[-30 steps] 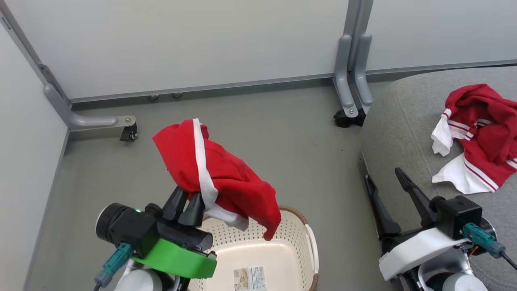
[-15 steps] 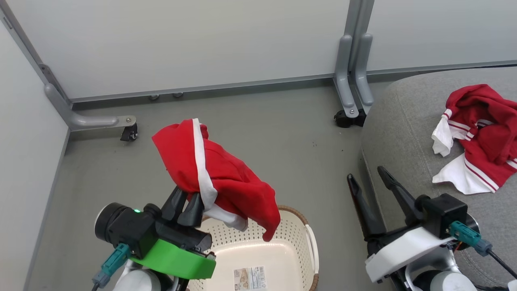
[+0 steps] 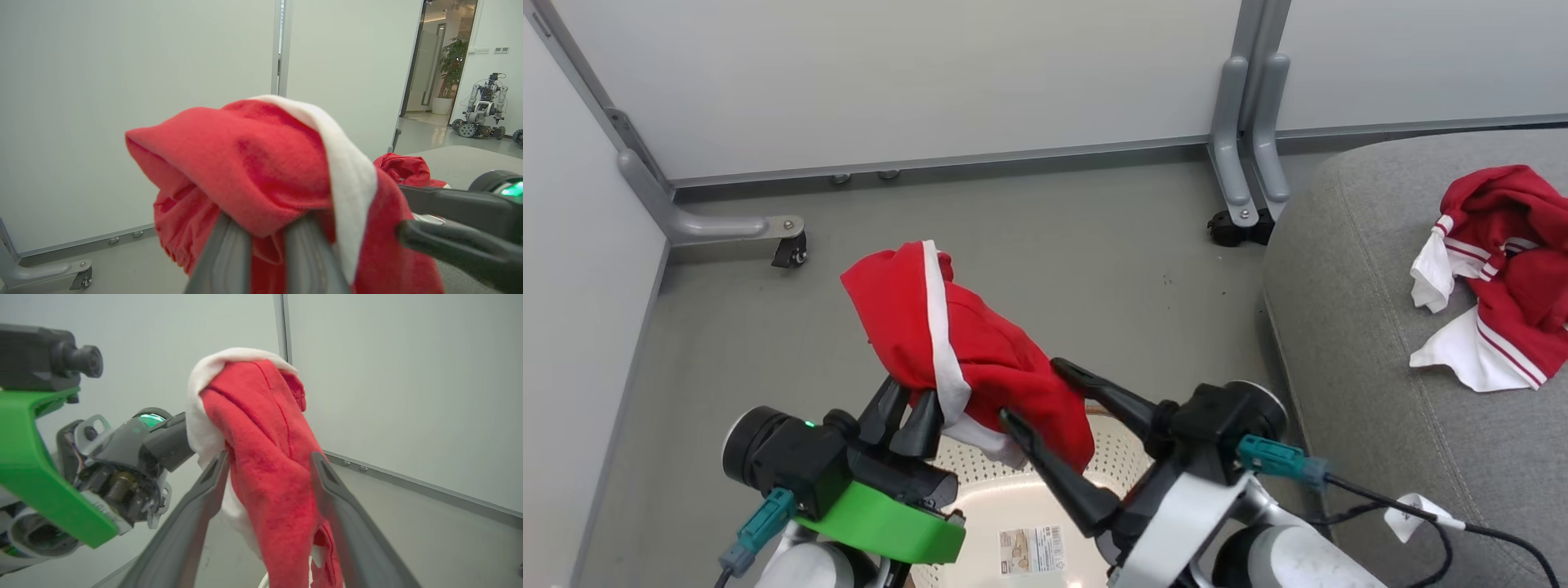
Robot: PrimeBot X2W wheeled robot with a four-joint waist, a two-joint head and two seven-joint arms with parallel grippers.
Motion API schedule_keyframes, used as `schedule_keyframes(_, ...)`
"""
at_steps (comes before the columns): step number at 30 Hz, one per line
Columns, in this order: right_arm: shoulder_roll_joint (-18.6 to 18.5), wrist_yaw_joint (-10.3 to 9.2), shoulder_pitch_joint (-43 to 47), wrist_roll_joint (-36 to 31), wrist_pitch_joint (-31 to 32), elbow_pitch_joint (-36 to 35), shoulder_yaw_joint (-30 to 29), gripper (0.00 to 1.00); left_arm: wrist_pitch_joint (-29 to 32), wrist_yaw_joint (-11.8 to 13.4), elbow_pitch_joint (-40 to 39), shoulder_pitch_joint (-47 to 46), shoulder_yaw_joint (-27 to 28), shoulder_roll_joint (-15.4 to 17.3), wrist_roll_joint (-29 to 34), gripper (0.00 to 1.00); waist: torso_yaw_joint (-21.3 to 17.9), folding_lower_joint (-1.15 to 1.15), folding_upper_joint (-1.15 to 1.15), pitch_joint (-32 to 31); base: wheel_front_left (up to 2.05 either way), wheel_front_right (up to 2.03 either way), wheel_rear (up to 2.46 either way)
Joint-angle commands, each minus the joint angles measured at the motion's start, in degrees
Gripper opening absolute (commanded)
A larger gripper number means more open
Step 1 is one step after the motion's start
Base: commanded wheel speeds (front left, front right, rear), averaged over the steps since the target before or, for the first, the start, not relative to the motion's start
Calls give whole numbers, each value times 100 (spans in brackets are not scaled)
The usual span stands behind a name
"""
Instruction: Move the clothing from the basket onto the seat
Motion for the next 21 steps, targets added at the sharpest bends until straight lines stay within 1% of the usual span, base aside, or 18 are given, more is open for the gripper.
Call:
schedule_keyframes(1, -55, 0, -187, 74, 31, 114, 173, 100, 4, -26, 19, -114, -12, -4, -25, 0, 35, 0, 0, 36, 0, 0, 0)
schedule_keyframes(4, -83, 0, -496, 130, 64, 378, 492, 100, 14, -55, 37, -168, -57, -35, -15, 0, 88, 0, 0, 69, 0, 0, 0)
schedule_keyframes(6, -110, 0, -675, 61, 63, 595, 616, 100, 14, -76, 52, -206, -95, -51, -11, 0, 118, 0, 0, 84, 0, 0, 0)
schedule_keyframes(9, -50, 0, -897, -18, 25, 976, 742, 100, 6, -98, 56, -249, -140, -75, -4, 0, 156, 0, 0, 104, 0, 0, 0)
schedule_keyframes(16, 249, 0, -1290, 23, -169, 1776, 1009, 100, -13, -146, 54, -309, -209, -109, -23, 0, 230, 0, 0, 137, 0, 0, 0)
schedule_keyframes(18, 320, 0, -1387, 51, -239, 1993, 1064, 39, -22, -157, 47, -317, -225, -119, -32, 0, 244, 0, 0, 148, 0, 0, 0)
schedule_keyframes(19, 364, -1, -1423, 114, -288, 2095, 1082, 0, -19, -159, 43, -327, -234, -126, -38, 0, 257, 0, 0, 150, 0, 0, 0)
schedule_keyframes(21, 417, -1, -1488, 166, -343, 2291, 1098, 0, -27, -169, 44, -342, -251, -127, -49, 0, 282, 0, 0, 146, 0, 0, 0)
